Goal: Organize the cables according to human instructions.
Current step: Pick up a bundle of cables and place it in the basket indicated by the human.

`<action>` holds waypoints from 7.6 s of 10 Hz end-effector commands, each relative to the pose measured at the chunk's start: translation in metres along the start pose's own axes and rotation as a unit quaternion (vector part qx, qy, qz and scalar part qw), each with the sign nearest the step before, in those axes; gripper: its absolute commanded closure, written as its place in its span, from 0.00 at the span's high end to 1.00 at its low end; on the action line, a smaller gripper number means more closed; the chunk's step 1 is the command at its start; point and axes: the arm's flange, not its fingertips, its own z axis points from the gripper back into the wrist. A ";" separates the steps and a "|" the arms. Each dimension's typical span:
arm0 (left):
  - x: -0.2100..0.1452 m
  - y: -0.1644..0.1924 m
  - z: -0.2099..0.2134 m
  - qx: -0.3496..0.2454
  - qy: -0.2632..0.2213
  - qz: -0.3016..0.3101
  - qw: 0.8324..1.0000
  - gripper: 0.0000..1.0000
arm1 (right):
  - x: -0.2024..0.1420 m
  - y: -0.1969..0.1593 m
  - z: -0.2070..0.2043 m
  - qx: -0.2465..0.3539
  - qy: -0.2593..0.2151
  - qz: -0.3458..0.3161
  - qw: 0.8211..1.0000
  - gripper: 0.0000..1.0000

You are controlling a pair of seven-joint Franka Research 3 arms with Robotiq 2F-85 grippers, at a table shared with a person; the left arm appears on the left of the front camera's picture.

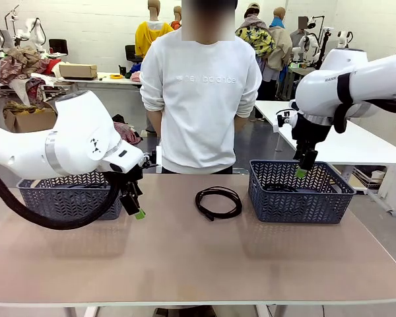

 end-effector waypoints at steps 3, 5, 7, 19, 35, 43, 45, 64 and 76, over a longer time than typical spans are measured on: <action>-0.001 0.000 0.001 -0.001 0.000 0.001 1.000 1.00 | 0.011 0.079 -0.006 -0.024 -0.078 -0.031 0.996 1.00; -0.001 0.000 0.001 -0.001 0.000 0.001 1.000 1.00 | 0.024 0.105 -0.014 -0.021 -0.086 -0.029 0.996 1.00; -0.001 0.000 0.001 -0.001 0.000 0.001 1.000 1.00 | 0.030 0.131 -0.017 -0.022 -0.092 -0.032 0.995 1.00; -0.001 0.000 0.001 -0.001 0.000 0.001 1.000 1.00 | 0.035 0.137 -0.018 -0.014 -0.081 -0.015 0.996 1.00; -0.001 0.000 0.001 -0.001 0.000 0.001 1.000 1.00 | 0.098 0.132 -0.005 0.007 -0.016 -0.148 0.989 1.00; -0.001 0.000 0.001 -0.001 0.000 0.001 1.000 1.00 | 0.202 0.096 -0.067 -0.041 0.001 -0.306 0.951 1.00; -0.001 0.000 0.001 -0.001 0.000 0.001 1.000 1.00 | 0.210 0.088 -0.075 -0.032 0.004 -0.322 0.946 1.00; -0.001 0.000 0.001 -0.001 0.000 0.001 1.000 1.00 | 0.248 0.069 -0.173 -0.005 0.012 -0.395 0.919 1.00; -0.001 0.000 0.001 -0.001 0.000 0.001 1.000 1.00 | 0.265 0.045 -0.216 -0.019 0.045 -0.417 0.908 1.00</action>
